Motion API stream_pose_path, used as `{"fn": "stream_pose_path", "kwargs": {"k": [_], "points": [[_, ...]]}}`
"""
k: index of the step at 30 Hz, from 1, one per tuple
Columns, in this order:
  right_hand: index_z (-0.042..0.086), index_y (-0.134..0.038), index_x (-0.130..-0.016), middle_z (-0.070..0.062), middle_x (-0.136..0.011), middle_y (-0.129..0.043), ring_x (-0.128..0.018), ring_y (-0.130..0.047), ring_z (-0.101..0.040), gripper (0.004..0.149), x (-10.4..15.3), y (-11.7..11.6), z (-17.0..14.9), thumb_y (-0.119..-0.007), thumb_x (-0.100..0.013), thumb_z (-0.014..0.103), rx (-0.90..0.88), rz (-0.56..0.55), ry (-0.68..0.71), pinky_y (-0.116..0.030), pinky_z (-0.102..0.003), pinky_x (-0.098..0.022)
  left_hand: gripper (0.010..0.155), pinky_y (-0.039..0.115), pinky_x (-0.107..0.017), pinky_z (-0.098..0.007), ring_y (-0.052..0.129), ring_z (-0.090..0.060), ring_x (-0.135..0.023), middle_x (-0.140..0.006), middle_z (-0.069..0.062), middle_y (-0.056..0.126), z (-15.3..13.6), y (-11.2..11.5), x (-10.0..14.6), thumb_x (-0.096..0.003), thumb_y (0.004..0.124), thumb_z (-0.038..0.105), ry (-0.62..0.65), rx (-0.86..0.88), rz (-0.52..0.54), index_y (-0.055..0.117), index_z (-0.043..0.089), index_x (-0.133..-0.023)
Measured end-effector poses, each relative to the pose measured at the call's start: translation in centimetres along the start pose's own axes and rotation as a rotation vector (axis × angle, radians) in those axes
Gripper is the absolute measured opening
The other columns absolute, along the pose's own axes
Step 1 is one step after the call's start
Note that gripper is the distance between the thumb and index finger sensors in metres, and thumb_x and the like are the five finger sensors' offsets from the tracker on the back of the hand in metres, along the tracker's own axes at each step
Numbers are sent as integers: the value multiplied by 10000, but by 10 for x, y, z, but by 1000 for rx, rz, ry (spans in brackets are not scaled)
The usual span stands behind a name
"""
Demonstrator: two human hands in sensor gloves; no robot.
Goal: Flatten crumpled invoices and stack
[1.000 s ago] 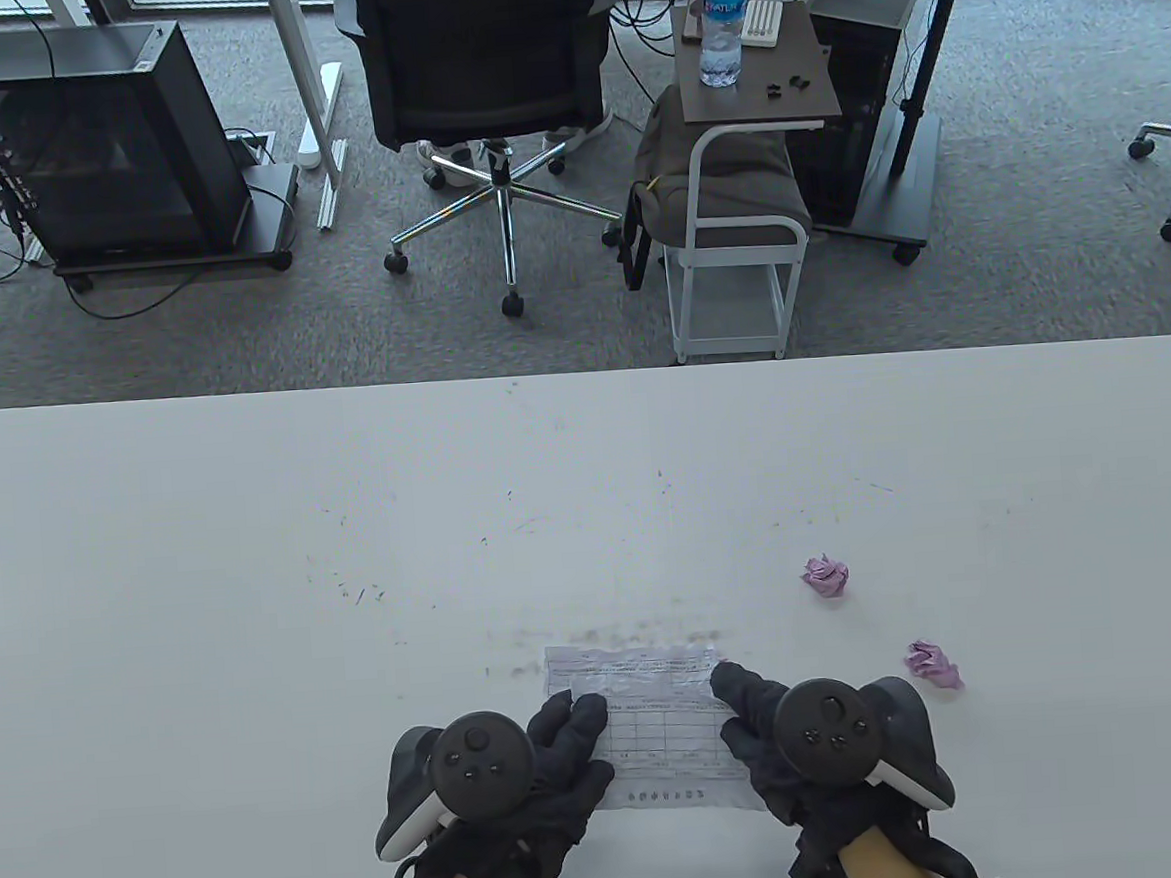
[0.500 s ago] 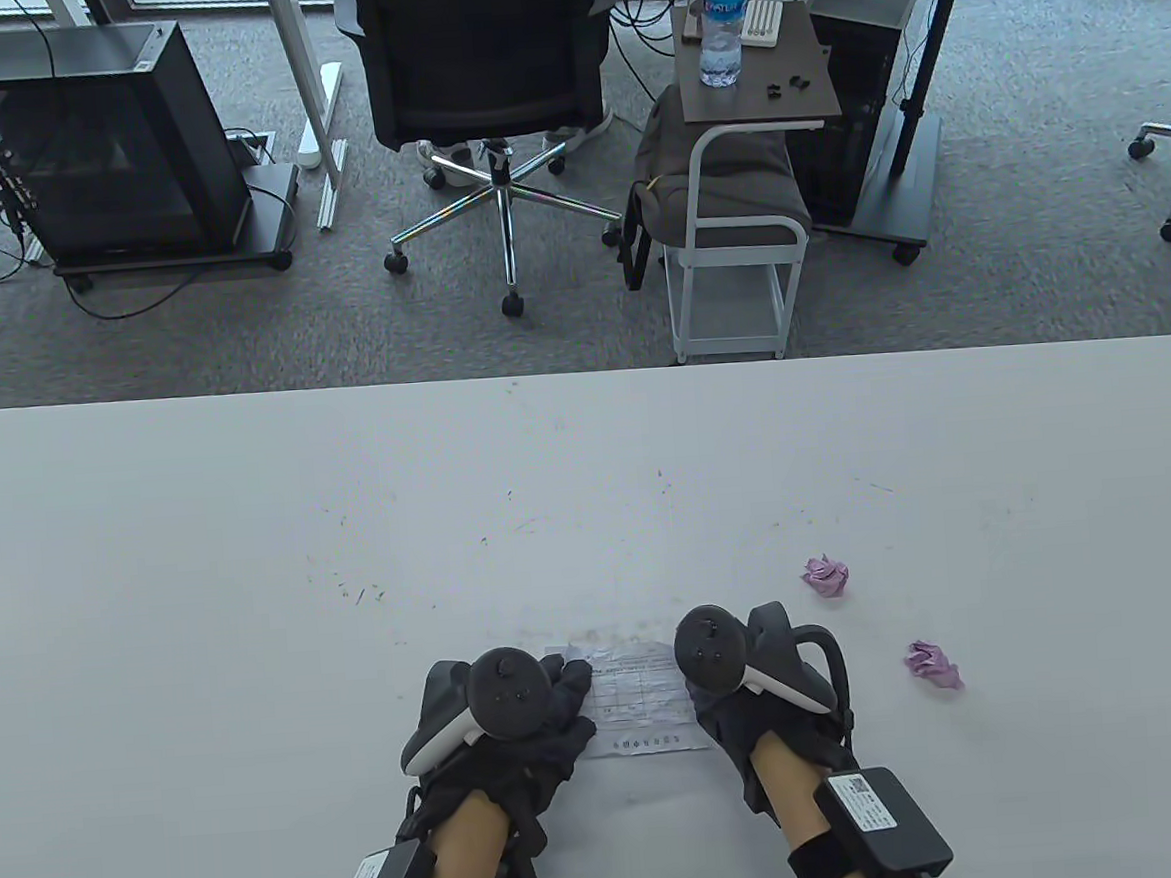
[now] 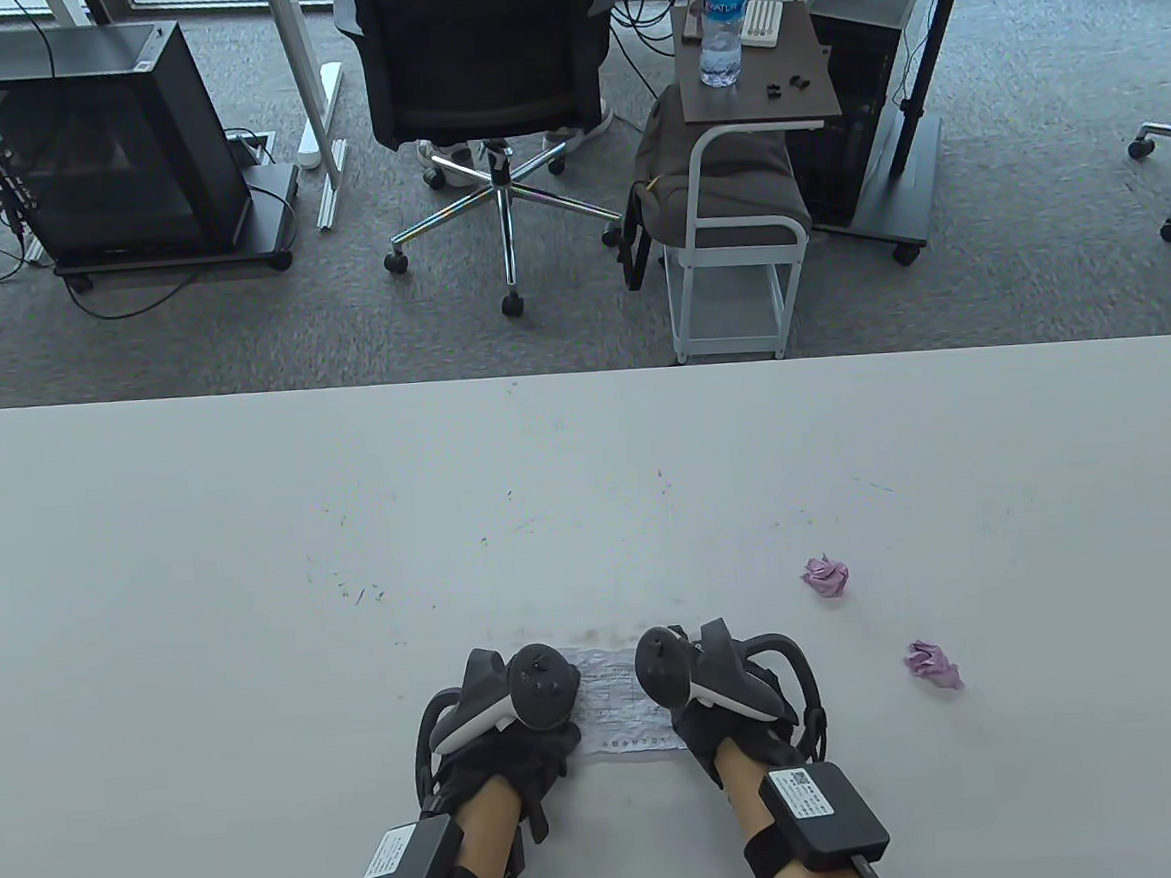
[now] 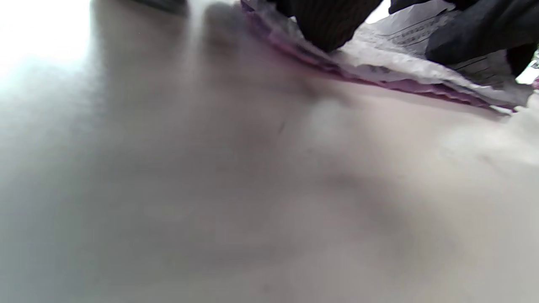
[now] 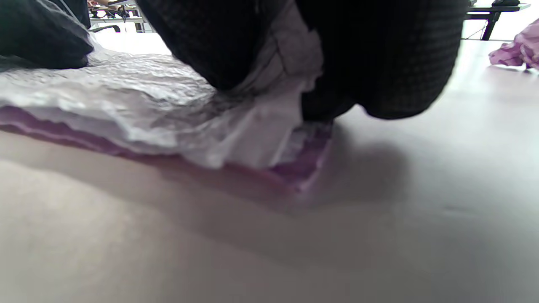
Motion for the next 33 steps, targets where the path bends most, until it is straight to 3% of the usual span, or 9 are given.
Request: {"fn": "stream_pose_path", "kwargs": {"k": [5, 10, 15, 18, 23, 28, 30, 33], "points": [[102, -500, -1006, -102, -746, -854, -491, -937, -227, 625, 1, 0, 2, -820, -496, 268, 110, -39, -23, -882, -370, -330, 640, 378, -667, -651, 209, -603, -975, -1103, -242, 166, -9, 4, 3, -610, 702, 322, -33, -1, 9, 377, 152, -1135], [100, -416, -1033, -215, -960, -639, -633, -872, -306, 728, 5, 8, -8, -822, -492, 370, 178, -44, -66, -846, -418, -415, 642, 375, -665, -660, 205, -611, -976, -1101, -249, 164, -8, 6, 3, -611, 691, 325, -33, -13, 13, 365, 147, -1135], [105, -412, -1036, -276, -1015, -506, -768, -735, -416, 735, 19, 28, -56, -817, -493, 390, 259, -95, -168, -814, -439, -452, 639, 405, -674, -652, 264, -597, -987, -1104, -228, 168, -11, 2, 6, -607, 663, 366, 11, -19, 72, 377, 147, -1135], [108, -390, -1040, -309, -1031, -439, -811, -670, -463, 747, 34, 31, -105, -808, -497, 404, 331, -82, -295, -796, -469, -489, 655, 444, -673, -664, 287, -585, -997, -1103, -224, 171, -11, -7, 12, -601, 662, 389, 40, -9, 144, 376, 137, -1134], [104, -337, -1052, -357, -1034, -376, -841, -608, -533, 758, 56, 5, -173, -782, -521, 414, 96, 39, -455, -769, -500, -529, 688, 456, -671, -673, 310, -574, -1008, -1112, -222, 224, 11, -26, 38, -589, 677, 433, 85, -86, 223, 401, 118, -1134], [167, -307, -1066, -398, -1047, -342, -849, -610, -549, 672, 73, -25, -201, -687, -563, 400, -116, 103, -503, -748, -507, -541, 727, 381, -667, -711, 213, -583, -1009, -1109, -231, 176, 31, -37, 78, -592, 670, 475, 96, -102, 297, 363, 112, -1143], [195, -392, -1054, -367, -1041, -447, -829, -659, -512, 629, 77, -19, -205, -726, -549, 364, -111, -2, -498, -766, -479, -517, 750, 356, -665, -723, 170, -593, -1005, -1108, -235, 151, 35, -29, 89, -594, 666, 493, 98, -86, 270, 341, 107, -1147], [185, -489, -1025, -307, -973, -615, -759, -742, -419, 559, 81, -18, -208, -751, -540, 277, -85, 34, -504, -819, -406, -474, 756, 343, -664, -727, 151, -599, -1000, -1107, -238, 146, 41, -19, 100, -594, 666, 497, 98, -124, 274, 337, 101, -1148]]}}
Point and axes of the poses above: the tracker on the back of each hand, its own z axis roughly to the thumb side, its own x axis roughly from the fingertips to the wrist, y = z × x, the point moved 5 cm from there along -x, roughly from the wrist to the fingertips
